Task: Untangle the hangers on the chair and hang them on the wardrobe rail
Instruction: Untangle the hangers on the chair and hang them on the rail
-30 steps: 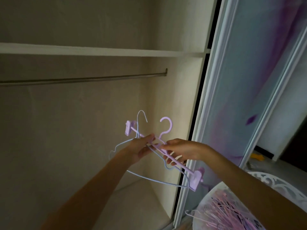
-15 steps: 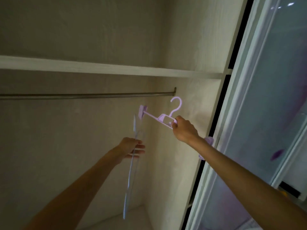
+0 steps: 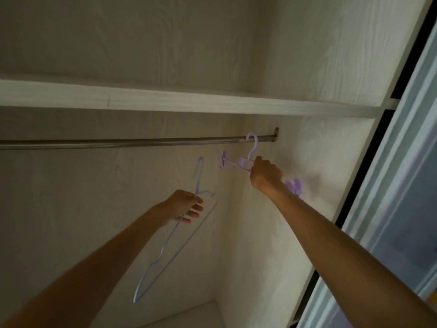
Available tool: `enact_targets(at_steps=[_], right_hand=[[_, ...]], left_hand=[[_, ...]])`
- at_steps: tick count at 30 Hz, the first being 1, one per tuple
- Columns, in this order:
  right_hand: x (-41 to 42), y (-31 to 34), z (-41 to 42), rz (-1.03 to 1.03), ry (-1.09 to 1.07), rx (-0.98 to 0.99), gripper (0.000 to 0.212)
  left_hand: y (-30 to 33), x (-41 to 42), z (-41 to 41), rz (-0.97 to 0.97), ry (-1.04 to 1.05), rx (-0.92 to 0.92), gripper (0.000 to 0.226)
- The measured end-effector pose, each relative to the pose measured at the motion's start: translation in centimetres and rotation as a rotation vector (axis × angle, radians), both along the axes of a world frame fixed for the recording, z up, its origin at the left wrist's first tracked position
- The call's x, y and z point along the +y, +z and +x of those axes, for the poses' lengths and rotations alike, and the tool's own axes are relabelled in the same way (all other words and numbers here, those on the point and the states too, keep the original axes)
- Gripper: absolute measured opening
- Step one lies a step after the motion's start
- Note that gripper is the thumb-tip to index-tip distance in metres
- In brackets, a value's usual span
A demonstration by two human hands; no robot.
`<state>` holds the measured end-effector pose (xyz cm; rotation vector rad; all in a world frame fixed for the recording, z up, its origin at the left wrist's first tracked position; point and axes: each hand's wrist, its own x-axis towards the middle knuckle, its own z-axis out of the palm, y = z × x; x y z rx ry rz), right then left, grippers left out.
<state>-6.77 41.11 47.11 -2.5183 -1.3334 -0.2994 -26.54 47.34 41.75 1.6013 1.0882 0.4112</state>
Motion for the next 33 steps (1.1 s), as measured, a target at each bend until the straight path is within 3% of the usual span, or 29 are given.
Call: enact_targets(at_steps=[8,14,17,20,24,27,33], right_hand=[[1.8,0.1,0.9,0.040,-0.015,-0.059,0.030],[2.8,0.0,1.3,-0.075,0.015,-0.040,0.027],[2.9,-0.7,1.3,0.104,0.057,-0.066,0.039],[4.1,0.3,2.1,0.295,0.161,-0.282,0.059],[5.7,1.3,3.2,0.099,0.218,-0.437,0.067],[5.9,1.3,5.0,0.065,0.189,-0.513,0.066],[4.4,2.1,8.2,-0.079,0.064,-0.555,0.074]], left_hand=[[0.5,1.5,0.3,0.038,-0.084,0.042,0.020],[0.8,2.3,0.8,0.191,-0.059,0.078,0.021],[0.6,2.9,0.9,0.207,-0.059,0.093,0.021],[0.4,3.5,1.1,0.213,-0.078,0.094,0.023],[-0.1,4.1,1.4,0.224,-0.109,0.122,0.024],[-0.4,4.4,1.5,0.239,-0.148,0.139,0.025],[-0.4,4.9,2.0,0.267,-0.186,0.171,0.025]])
